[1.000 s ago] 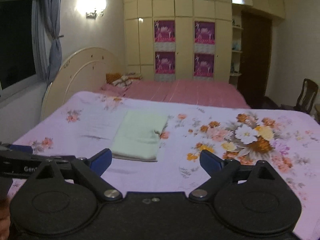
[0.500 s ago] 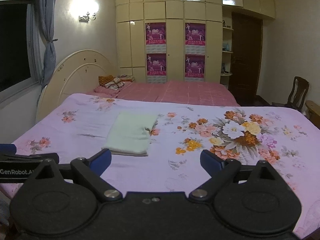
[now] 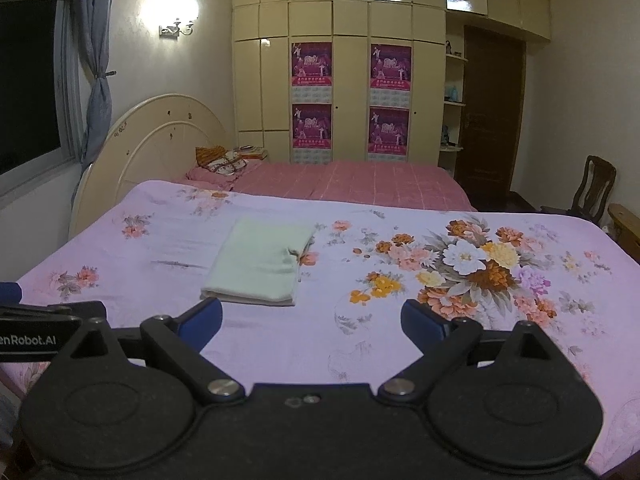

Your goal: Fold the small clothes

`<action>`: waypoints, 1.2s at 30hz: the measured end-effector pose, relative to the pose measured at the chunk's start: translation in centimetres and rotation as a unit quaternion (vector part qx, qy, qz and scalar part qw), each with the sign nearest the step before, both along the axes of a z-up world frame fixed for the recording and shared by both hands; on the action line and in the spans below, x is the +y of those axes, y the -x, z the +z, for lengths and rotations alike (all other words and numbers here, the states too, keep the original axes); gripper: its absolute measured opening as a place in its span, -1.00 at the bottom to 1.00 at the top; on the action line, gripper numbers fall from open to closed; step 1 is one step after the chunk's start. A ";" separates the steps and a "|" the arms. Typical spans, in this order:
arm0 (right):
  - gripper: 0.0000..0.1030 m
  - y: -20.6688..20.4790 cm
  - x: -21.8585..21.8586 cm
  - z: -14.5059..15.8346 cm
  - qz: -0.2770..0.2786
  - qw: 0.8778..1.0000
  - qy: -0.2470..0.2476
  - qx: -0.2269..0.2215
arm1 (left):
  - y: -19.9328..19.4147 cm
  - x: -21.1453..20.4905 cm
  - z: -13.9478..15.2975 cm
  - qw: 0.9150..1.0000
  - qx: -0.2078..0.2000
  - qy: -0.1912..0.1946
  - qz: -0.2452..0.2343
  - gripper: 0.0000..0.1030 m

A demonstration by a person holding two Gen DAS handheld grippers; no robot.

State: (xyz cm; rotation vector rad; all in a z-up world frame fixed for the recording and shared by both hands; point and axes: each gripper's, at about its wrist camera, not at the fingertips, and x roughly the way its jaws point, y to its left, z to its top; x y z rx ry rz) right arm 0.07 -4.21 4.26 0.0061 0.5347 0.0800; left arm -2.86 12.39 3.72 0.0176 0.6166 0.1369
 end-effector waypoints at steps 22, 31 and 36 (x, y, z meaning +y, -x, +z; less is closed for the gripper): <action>0.87 -0.7 0.3 -0.7 -0.004 1.000 0.003 0.005 | -0.6 0.6 -0.2 1.000 0.005 0.002 0.001 1.00; 0.87 -0.7 0.3 -0.7 -0.004 1.000 0.003 0.006 | -0.8 0.4 -0.3 1.000 0.007 0.002 0.000 1.00; 0.87 -0.8 0.2 -0.8 -0.003 1.000 0.003 0.007 | -1.0 0.3 -0.4 1.000 0.008 0.002 0.001 1.00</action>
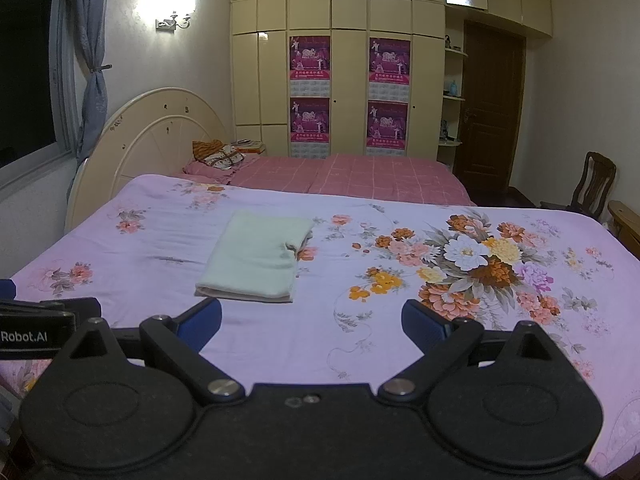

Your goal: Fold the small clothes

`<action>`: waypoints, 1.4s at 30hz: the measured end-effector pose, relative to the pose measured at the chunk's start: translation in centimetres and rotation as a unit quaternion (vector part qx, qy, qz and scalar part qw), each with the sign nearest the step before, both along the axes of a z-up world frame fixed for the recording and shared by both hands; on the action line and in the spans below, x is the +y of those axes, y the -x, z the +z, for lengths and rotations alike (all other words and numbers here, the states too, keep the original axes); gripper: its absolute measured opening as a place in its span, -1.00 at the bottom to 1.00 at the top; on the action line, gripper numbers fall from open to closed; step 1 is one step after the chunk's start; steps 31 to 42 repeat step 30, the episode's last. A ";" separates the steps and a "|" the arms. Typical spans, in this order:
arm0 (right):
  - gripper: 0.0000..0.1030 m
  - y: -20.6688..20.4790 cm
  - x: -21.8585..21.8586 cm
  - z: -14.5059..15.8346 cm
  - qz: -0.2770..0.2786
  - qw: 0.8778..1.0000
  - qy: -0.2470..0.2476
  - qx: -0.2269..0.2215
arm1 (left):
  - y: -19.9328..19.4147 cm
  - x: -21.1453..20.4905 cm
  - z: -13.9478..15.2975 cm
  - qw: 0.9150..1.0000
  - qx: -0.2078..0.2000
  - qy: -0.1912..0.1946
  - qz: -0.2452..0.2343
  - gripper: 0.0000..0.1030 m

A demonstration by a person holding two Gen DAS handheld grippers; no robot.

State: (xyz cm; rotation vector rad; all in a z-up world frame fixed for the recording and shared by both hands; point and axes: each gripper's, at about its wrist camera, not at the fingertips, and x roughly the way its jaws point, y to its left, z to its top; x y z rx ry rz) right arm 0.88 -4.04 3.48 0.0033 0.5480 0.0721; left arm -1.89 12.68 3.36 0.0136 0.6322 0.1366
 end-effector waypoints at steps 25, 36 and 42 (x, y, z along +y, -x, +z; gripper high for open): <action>0.88 -1.4 -0.7 -1.0 0.007 1.000 -0.001 0.011 | -2.1 -0.5 -1.1 1.000 0.006 0.008 -0.006 1.00; 0.88 -2.3 -0.8 -1.4 0.009 1.000 0.001 0.018 | -3.4 -0.6 -1.5 1.000 0.012 -0.009 -0.007 1.00; 0.88 -2.3 -0.8 -1.4 0.009 1.000 0.001 0.018 | -3.4 -0.6 -1.5 1.000 0.012 -0.009 -0.007 1.00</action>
